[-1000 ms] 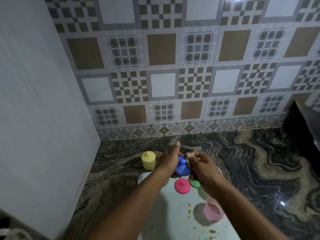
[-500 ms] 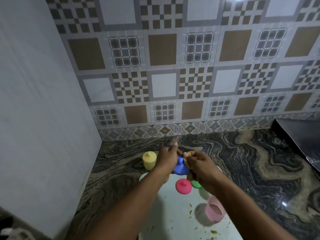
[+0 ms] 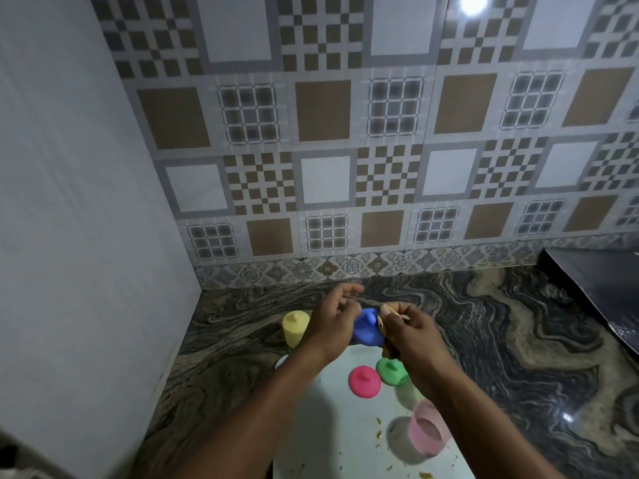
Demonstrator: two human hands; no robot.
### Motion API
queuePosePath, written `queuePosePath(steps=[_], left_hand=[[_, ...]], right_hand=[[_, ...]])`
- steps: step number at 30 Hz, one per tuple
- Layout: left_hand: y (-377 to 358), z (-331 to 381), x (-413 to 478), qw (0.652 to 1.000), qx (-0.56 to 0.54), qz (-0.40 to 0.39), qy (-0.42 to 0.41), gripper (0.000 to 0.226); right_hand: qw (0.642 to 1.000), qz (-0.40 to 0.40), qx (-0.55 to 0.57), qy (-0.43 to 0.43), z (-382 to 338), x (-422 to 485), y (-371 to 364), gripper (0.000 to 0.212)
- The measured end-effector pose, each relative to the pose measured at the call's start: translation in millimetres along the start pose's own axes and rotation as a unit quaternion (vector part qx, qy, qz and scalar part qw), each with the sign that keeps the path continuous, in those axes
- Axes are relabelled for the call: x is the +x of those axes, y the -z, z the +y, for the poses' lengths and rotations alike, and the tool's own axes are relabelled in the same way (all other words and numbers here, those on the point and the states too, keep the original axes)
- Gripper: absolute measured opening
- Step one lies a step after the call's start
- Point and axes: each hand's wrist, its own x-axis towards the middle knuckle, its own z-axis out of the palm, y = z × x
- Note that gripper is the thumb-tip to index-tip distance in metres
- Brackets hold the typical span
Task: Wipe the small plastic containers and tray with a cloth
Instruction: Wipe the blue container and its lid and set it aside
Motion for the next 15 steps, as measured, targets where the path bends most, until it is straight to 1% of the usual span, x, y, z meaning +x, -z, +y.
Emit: queuePosePath(steps=[2, 3, 4, 6, 10, 13, 15], left_hand=[[11, 4, -6, 0.99, 0.037, -0.115, -0.066, 0.038], [15, 3, -8, 0.983, 0.067, -0.144, -0.09, 0.04], [17, 0, -9, 0.979, 0.09, -0.148, -0.106, 0.039], [20, -6, -9, 0.982, 0.099, -0.125, -0.103, 0.029], [17, -25, -13, 0.989, 0.086, -0.069, -0.097, 0.016], [19, -43, -12, 0.994, 0.06, 0.035, -0.081, 0.014], [28, -57, -6, 0.989, 0.079, 0.101, -0.074, 0.012]], right_hand=[[1.0, -0.005, 0.0, -0.019, 2, 3, 5, 0.022], [0.999, -0.01, 0.001, -0.036, 4, 5, 6, 0.023], [0.998, -0.016, 0.002, -0.055, 6, 6, 6, 0.024], [0.995, -0.024, 0.018, -0.096, 9, 7, 4, 0.025], [0.98, -0.019, 0.089, -0.178, 20, 9, -5, 0.027], [0.963, 0.042, 0.14, -0.225, 30, 17, 2, 0.032], [0.947, 0.082, 0.183, -0.25, 36, 23, 13, 0.029]])
